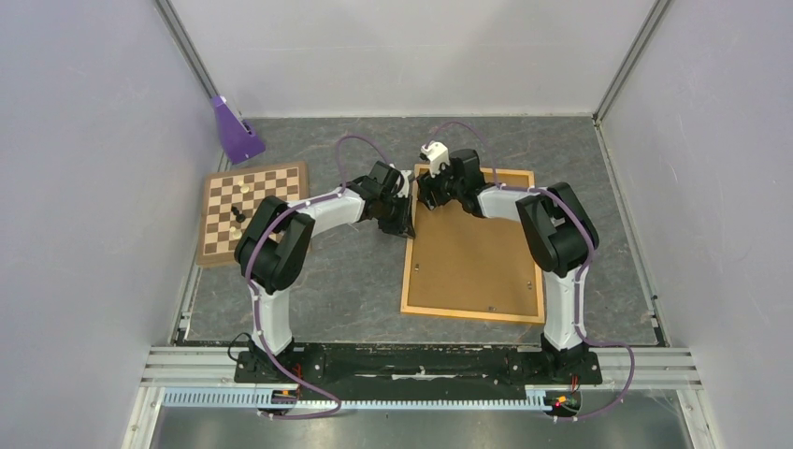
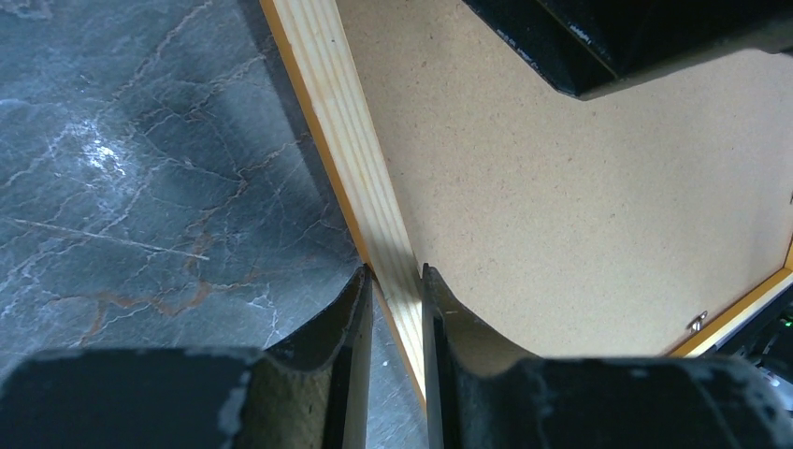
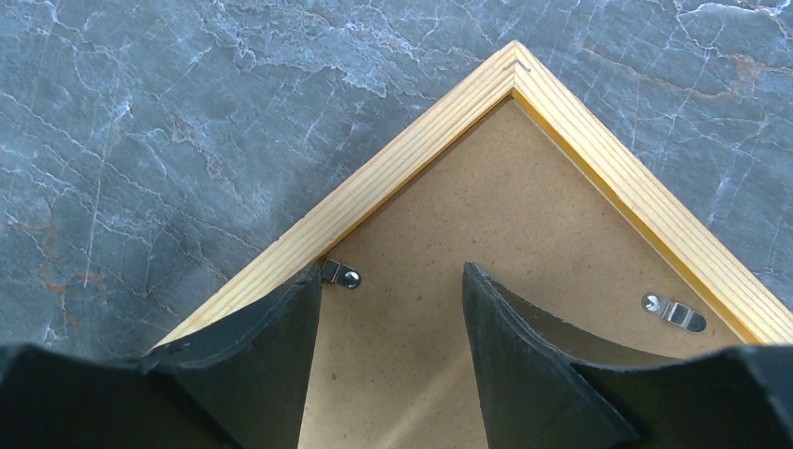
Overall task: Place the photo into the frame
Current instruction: Install the photo frame at the center of the board.
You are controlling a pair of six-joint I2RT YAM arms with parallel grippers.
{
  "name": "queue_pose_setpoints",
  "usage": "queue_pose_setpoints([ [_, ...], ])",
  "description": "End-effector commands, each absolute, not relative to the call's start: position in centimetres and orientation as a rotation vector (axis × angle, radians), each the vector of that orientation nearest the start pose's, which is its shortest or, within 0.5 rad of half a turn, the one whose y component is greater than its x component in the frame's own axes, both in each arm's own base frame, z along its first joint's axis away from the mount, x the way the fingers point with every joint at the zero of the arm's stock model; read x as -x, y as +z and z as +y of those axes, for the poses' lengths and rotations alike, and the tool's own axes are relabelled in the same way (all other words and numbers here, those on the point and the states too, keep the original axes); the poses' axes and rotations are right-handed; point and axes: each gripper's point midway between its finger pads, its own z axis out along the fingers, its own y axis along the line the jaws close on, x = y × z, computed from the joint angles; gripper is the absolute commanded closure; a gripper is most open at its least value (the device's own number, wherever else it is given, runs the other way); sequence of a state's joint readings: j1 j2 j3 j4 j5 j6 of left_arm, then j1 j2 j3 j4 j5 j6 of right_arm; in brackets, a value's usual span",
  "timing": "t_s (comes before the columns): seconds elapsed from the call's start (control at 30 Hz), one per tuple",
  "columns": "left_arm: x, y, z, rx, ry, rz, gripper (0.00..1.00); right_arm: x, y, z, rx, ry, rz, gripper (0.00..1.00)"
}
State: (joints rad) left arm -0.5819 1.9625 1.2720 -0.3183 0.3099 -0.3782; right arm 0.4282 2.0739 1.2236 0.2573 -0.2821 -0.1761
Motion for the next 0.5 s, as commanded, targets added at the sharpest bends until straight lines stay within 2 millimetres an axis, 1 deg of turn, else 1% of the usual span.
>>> queue_pose_setpoints([
  [0.0, -31.62, 1.56, -28.89, -0.419, -0.704, 2.718, 0.98, -46.32, -0.32, 25.37, 0.765, 0.432, 2.137, 0.41],
  [0.47, -31.64, 1.85, -28.94, -0.426, -0.711, 2.707, 0.98, -46.27, -0.31, 25.04, 0.756, 0.413, 2.148, 0.42],
])
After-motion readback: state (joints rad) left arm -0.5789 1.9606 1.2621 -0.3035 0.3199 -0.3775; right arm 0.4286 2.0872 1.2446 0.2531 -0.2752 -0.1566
